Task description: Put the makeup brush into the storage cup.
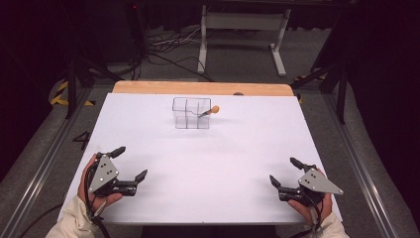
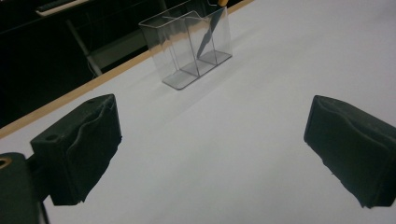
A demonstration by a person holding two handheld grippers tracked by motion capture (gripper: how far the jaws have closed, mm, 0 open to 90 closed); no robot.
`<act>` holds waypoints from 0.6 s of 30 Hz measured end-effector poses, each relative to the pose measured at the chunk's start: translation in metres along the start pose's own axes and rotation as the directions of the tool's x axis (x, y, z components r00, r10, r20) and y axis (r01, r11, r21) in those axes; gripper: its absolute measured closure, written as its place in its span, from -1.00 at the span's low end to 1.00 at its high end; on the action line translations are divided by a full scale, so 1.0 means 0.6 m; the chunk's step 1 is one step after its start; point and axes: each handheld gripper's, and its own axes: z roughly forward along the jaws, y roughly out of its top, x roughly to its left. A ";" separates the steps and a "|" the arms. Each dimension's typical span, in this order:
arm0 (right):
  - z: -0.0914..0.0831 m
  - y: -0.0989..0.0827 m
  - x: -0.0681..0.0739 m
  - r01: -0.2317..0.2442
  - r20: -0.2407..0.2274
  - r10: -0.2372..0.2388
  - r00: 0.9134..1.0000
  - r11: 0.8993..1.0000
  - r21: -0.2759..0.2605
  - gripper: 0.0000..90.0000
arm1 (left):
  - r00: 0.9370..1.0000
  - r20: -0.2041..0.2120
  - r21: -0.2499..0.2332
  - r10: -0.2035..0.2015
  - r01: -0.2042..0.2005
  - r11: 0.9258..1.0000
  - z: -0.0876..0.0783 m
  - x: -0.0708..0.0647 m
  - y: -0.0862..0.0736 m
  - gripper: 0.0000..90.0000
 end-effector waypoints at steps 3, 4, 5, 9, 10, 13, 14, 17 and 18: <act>0.000 0.000 0.001 0.002 -0.003 -0.002 1.000 1.000 0.000 -0.72 | 1.000 -0.003 0.013 -0.013 0.013 1.000 -0.008 0.003 -0.009 -0.90; 0.000 0.000 0.001 0.003 -0.004 -0.003 1.000 1.000 0.001 -0.72 | 1.000 -0.003 0.015 -0.016 0.016 1.000 -0.010 0.005 -0.012 -0.90; 0.000 0.000 0.001 0.003 -0.004 -0.003 1.000 1.000 0.002 -0.72 | 1.000 -0.008 0.015 -0.019 0.019 1.000 -0.012 0.006 -0.015 -0.90; 0.001 0.000 0.001 0.004 -0.006 -0.004 1.000 1.000 0.003 -0.73 | 0.999 -0.016 0.023 -0.039 0.039 0.999 -0.020 0.013 -0.026 -0.90; 0.001 -0.001 0.001 0.003 -0.007 -0.003 1.000 1.000 0.004 -0.73 | 0.999 -0.014 0.027 -0.048 0.048 0.998 -0.021 0.013 -0.028 -0.89; 0.002 -0.001 0.001 0.006 -0.007 -0.006 1.000 1.000 0.006 -0.73 | 0.998 -0.018 0.027 -0.052 0.052 0.998 -0.024 0.016 -0.033 -0.89; 0.002 -0.001 0.001 0.006 -0.007 -0.006 1.000 1.000 0.006 -0.73 | 0.998 -0.017 0.026 -0.055 0.055 0.998 -0.025 0.017 -0.035 -0.89; 0.002 -0.002 0.001 0.007 -0.009 -0.007 1.000 1.000 0.007 -0.73 | 0.997 -0.018 0.034 -0.070 0.071 0.997 -0.027 0.020 -0.040 -0.89; 0.003 -0.002 0.001 0.008 -0.009 -0.007 1.000 1.000 0.007 -0.73 | 0.997 -0.021 0.032 -0.069 0.069 0.997 -0.027 0.021 -0.043 -0.89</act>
